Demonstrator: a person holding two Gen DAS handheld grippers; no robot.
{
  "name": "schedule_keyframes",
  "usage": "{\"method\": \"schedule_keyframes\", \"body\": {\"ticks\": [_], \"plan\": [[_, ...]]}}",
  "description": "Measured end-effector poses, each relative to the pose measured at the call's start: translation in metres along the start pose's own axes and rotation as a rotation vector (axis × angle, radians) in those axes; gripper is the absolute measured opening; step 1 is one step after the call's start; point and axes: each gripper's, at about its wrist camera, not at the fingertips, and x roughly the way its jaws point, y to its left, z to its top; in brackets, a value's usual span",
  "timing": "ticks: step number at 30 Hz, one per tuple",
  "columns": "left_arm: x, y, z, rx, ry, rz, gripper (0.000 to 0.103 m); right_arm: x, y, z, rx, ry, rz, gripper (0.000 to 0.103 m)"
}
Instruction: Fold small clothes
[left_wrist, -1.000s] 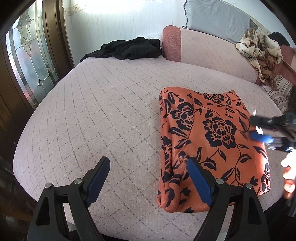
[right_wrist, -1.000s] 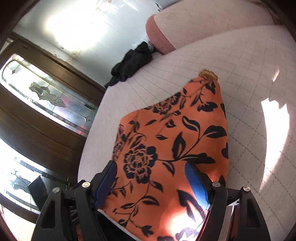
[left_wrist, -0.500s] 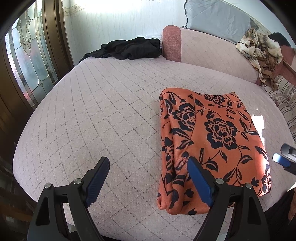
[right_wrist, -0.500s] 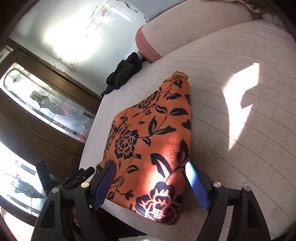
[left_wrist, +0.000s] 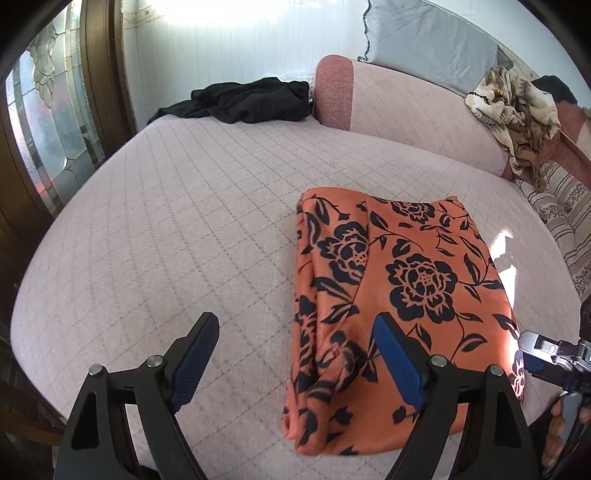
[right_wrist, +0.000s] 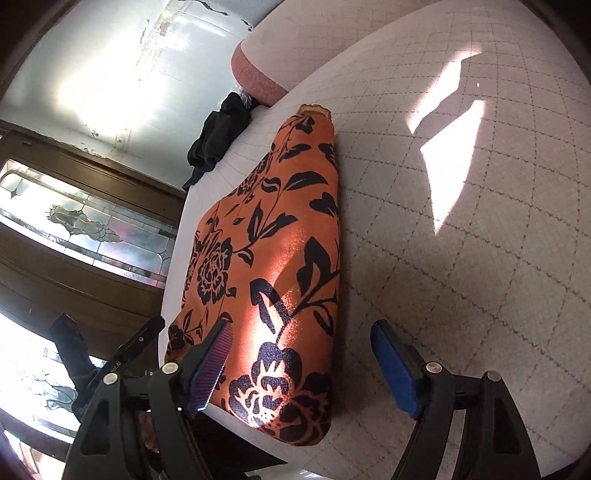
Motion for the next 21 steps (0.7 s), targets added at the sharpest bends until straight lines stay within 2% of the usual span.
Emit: {"method": "schedule_keyframes", "body": {"ticks": [3,4,5,8,11,13,14,16,21], "plan": [[0.035,-0.005,-0.010,0.016,0.090,-0.014,0.087,0.015,0.005,-0.001,-0.019,0.039,0.010,0.079],[0.043,-0.004,-0.015,0.003,0.117,-0.040,0.087,0.022,0.009,-0.003,-0.056,0.064,-0.022,0.059],[0.042,-0.001,-0.016,-0.025,0.111,-0.050,0.087,0.025,0.015,-0.004,-0.097,0.083,-0.050,0.047],[0.020,0.005,-0.007,-0.056,0.053,-0.076,0.086,0.020,0.026,-0.005,-0.145,0.083,-0.080,0.045],[-0.002,0.016,0.010,-0.074,-0.042,-0.104,0.087,0.007,0.023,0.000,-0.118,0.047,-0.046,0.059],[0.005,0.024,0.021,-0.090,-0.034,-0.085,0.087,-0.003,0.020,0.009,-0.096,-0.014,-0.032,0.084],[0.012,0.027,0.024,-0.092,-0.011,-0.081,0.087,-0.006,0.019,0.016,-0.082,-0.043,-0.036,0.086],[0.029,0.028,0.026,-0.102,0.038,-0.060,0.087,-0.004,0.017,0.029,-0.058,-0.046,-0.028,0.086],[0.042,0.019,0.028,-0.093,0.060,-0.079,0.087,0.016,0.015,0.046,-0.030,-0.003,-0.009,0.086]]}}
